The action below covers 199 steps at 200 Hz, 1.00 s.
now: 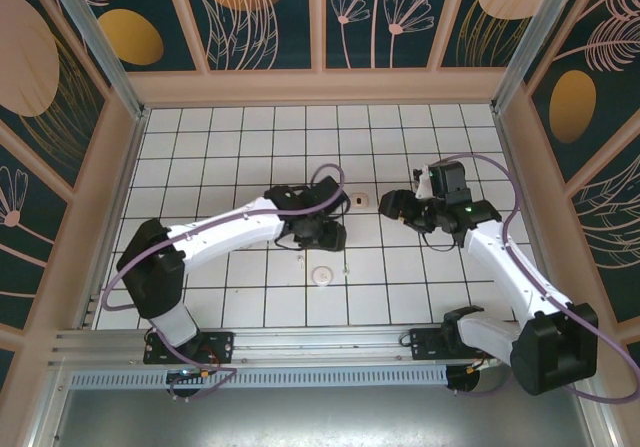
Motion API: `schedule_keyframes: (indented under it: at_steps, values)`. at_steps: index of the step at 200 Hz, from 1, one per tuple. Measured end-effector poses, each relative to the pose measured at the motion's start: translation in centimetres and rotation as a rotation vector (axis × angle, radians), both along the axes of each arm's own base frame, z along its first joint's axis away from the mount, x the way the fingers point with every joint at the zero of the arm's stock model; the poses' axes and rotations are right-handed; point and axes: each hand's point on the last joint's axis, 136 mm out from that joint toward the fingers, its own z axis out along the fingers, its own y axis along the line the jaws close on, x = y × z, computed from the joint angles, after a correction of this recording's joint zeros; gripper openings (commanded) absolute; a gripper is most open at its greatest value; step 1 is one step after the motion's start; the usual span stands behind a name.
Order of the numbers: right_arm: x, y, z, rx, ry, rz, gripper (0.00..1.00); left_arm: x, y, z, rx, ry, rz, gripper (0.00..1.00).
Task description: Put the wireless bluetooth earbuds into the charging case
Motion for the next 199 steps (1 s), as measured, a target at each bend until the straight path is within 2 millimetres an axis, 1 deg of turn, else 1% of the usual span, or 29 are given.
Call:
schedule_keyframes:
  at_steps: [17,35,55,76,108,134,164,199]
  values:
    - [-0.7,-0.2,-0.1,0.005,-0.005,-0.004,0.64,-1.5,-0.5,-1.1,0.044,0.028,-0.039,0.52]
    - [-1.2,-0.3,0.2,0.013,-0.020,-0.007,0.64,-2.7,-0.6,-2.2,0.098,0.057,-0.066,0.53]
    - [-1.4,-0.4,0.8,0.023,-0.040,-0.011,0.64,-3.8,-0.4,-3.1,0.147,0.080,-0.085,0.56]
    - [-1.6,-0.5,1.4,0.030,-0.062,-0.016,0.64,-4.7,0.0,-3.6,0.187,0.093,-0.100,0.57]
    - [-1.7,-0.6,1.7,0.032,-0.072,-0.021,0.64,-4.9,0.4,-3.8,0.210,0.098,-0.100,0.59]
    - [-1.8,-0.6,1.5,0.031,-0.067,-0.022,0.64,-5.0,0.5,-4.4,0.224,0.107,-0.101,0.59]
    - [-2.0,-0.7,1.3,0.033,-0.060,-0.026,0.64,-5.3,1.3,-5.1,0.248,0.118,-0.108,0.60]
    - [-2.1,-0.7,1.7,0.045,-0.066,-0.036,0.64,-5.5,1.7,-5.6,0.262,0.120,-0.112,0.60]
